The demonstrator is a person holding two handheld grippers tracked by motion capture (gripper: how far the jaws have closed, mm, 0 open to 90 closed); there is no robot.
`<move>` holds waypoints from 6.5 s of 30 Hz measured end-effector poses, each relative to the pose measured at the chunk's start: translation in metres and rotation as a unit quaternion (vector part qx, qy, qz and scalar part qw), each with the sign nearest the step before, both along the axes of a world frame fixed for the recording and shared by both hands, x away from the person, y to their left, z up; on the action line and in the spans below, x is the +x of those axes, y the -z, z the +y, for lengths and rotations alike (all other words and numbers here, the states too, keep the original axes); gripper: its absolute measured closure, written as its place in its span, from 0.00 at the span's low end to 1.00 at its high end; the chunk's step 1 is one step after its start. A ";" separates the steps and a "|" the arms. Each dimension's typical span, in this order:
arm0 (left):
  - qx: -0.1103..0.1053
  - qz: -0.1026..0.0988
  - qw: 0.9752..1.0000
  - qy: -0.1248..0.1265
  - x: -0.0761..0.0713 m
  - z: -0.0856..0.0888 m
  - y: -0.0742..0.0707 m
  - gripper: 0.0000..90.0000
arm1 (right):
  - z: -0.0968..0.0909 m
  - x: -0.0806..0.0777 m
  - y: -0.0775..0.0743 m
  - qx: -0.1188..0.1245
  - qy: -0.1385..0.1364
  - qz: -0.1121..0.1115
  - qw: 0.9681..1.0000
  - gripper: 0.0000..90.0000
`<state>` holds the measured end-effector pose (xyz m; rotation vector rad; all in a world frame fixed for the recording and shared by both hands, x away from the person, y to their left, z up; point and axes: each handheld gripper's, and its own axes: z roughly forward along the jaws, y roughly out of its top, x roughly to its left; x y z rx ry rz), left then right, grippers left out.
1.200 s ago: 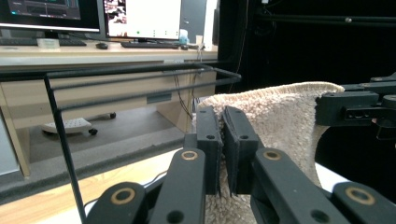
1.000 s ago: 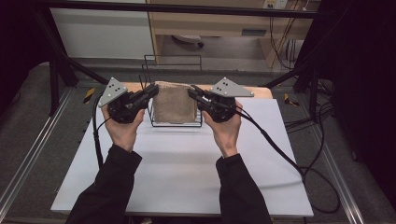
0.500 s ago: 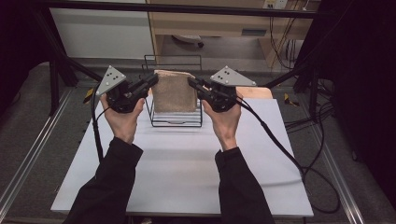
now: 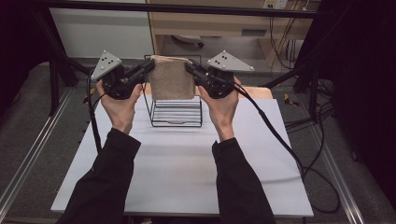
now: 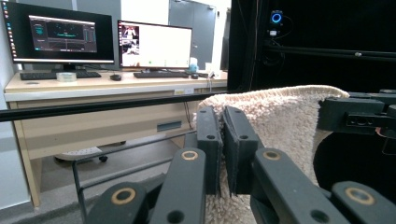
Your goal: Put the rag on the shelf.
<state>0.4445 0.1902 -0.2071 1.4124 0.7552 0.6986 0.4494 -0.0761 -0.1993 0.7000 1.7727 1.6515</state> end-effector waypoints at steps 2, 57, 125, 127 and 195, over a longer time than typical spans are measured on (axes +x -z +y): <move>0.004 -0.001 1.000 -0.003 0.003 0.001 -0.004 0.95 | 0.002 0.003 -0.004 0.000 0.001 -0.001 1.000 0.92; 0.007 0.011 0.999 -0.037 0.086 0.002 -0.027 0.95 | 0.017 0.079 -0.026 -0.006 0.025 0.009 1.000 0.92; 0.053 0.032 0.998 0.012 0.053 0.006 0.030 0.95 | 0.011 0.053 0.020 -0.087 0.016 0.036 0.995 0.92; 0.055 0.032 0.998 0.013 0.051 0.007 0.031 0.95 | 0.012 0.050 0.021 -0.092 0.016 0.034 0.995 0.92; 0.146 0.138 0.976 0.083 0.057 -0.003 0.013 1.00 | 0.005 0.031 0.046 -0.143 -0.016 0.022 0.989 0.89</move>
